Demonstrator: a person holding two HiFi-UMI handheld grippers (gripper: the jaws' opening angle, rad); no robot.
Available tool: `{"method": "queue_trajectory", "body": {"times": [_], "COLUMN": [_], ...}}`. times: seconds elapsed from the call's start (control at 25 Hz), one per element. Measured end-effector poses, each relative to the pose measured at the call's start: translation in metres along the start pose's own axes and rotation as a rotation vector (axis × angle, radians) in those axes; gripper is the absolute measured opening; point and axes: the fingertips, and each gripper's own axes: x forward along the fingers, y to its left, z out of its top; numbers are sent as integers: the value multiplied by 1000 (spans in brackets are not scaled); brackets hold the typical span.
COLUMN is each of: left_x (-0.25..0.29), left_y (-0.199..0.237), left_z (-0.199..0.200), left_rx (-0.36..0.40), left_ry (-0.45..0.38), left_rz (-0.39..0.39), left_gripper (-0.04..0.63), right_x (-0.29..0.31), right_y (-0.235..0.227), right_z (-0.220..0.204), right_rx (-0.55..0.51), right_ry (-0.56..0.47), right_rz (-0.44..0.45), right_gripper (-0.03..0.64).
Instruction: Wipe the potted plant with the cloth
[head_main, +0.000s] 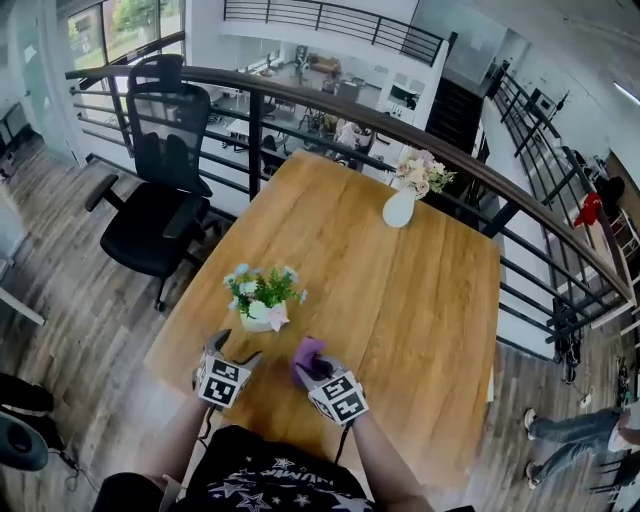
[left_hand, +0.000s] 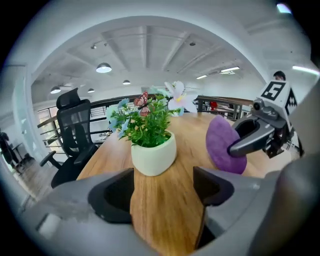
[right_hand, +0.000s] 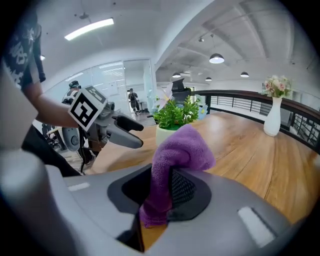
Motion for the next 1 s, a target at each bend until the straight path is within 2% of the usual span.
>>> {"method": "queue_trajectory", "body": {"times": [0.28,0.4,0.6,0.84,1.0], "left_x": [-33,-52,-81,-111,-132], "left_y": [-47,-67,-104,-138,-145], "left_z": [8,10,-3,-27,-41], "left_rx": [-30,-63,-64,-154,-197], "left_ry": [-63,-97,-126,-158,-154], "left_rz": [24,48,111,172,224], "left_gripper": [385,331,328,273,236], "right_x": [-32,-49,-79,-95,-101], "right_y": [13,24,41,58,71], "right_z": [-4,-9,-26,-59,-71], "right_rx": [-41,-67,-96,-89,-89], "right_ry": [-37,-46,-52,-36,-31], "right_rz": [74,108,162,224,265], "right_gripper": [86,86,86,86,86]}}
